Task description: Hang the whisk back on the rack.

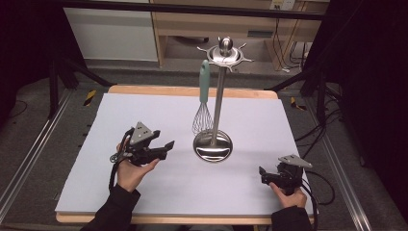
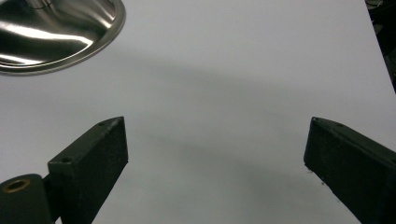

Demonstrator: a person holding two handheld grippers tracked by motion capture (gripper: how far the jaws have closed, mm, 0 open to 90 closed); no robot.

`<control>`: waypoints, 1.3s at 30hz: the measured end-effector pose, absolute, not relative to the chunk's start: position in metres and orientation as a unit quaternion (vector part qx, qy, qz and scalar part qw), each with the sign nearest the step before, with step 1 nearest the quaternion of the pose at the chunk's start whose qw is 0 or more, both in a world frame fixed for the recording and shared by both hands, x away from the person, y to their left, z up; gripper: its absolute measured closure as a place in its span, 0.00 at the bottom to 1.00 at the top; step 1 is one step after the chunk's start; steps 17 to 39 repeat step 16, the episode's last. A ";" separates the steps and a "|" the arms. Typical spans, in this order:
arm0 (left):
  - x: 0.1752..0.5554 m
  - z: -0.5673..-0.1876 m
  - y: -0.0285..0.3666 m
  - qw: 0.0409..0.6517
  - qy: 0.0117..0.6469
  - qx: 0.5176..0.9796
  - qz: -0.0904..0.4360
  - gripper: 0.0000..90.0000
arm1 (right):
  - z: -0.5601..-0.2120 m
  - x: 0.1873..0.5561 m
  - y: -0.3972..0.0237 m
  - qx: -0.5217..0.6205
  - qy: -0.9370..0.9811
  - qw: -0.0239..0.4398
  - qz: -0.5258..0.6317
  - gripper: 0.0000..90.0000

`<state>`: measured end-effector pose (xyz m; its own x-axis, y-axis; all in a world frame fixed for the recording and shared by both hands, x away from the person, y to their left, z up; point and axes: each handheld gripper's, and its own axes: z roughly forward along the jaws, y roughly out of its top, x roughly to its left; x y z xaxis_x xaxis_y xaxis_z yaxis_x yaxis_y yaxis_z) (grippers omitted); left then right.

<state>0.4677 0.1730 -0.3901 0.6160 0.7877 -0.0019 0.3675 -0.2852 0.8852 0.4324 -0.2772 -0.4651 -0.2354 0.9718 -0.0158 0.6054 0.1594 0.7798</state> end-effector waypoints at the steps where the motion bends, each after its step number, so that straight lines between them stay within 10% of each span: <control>1: 0.468 -0.395 0.177 0.459 0.377 0.772 0.227 0.38 | -0.466 0.432 -0.278 0.556 0.709 0.273 0.336 0.08; 39: 0.459 -0.447 0.242 0.401 0.443 0.762 0.249 0.35 | -0.470 0.432 -0.278 0.555 0.720 0.283 0.306 0.08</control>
